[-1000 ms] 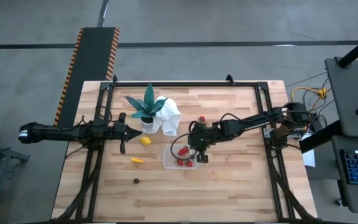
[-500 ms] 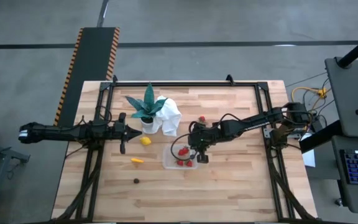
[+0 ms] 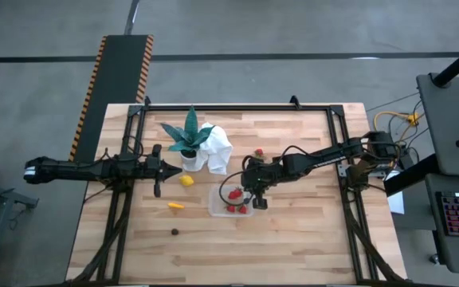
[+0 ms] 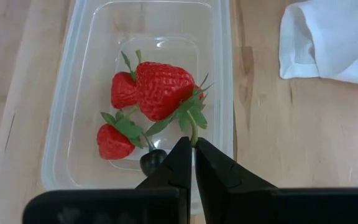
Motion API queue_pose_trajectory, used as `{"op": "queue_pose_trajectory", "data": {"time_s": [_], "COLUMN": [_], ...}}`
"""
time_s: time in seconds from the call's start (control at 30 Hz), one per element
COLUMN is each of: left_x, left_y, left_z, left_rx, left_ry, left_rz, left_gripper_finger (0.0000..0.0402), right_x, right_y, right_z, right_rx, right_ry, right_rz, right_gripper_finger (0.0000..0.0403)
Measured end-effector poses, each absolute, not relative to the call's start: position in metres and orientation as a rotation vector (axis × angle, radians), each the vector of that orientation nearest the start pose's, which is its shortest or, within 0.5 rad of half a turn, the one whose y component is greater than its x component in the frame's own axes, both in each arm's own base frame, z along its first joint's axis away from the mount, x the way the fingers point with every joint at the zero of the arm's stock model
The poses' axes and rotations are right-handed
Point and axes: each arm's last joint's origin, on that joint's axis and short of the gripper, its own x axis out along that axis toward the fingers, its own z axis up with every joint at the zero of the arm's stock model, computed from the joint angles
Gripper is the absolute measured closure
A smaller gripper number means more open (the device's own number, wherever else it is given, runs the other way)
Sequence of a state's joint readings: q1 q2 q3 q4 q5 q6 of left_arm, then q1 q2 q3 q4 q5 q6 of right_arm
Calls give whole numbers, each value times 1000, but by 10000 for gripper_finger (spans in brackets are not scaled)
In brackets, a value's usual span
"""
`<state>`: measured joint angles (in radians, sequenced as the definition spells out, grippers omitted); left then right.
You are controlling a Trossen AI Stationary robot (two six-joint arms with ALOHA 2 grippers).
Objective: Pick and placing Produce into tupperware
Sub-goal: Put the strawberry into the bin
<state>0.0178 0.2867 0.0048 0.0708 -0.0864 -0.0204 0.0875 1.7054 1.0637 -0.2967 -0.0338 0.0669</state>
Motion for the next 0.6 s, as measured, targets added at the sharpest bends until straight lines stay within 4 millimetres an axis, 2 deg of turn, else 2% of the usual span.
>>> {"op": "queue_pose_trajectory", "data": {"time_s": [0.6], "left_x": [113], "left_y": [5], "left_z": [147], "left_rx": [-13], "left_ry": [210], "left_rz": [106], "left_gripper_finger": [402], "right_x": [344], "right_y": [31], "right_z": [189], "right_rx": [24], "right_ry": [929], "right_rz": [88], "right_gripper_finger": [394]}}
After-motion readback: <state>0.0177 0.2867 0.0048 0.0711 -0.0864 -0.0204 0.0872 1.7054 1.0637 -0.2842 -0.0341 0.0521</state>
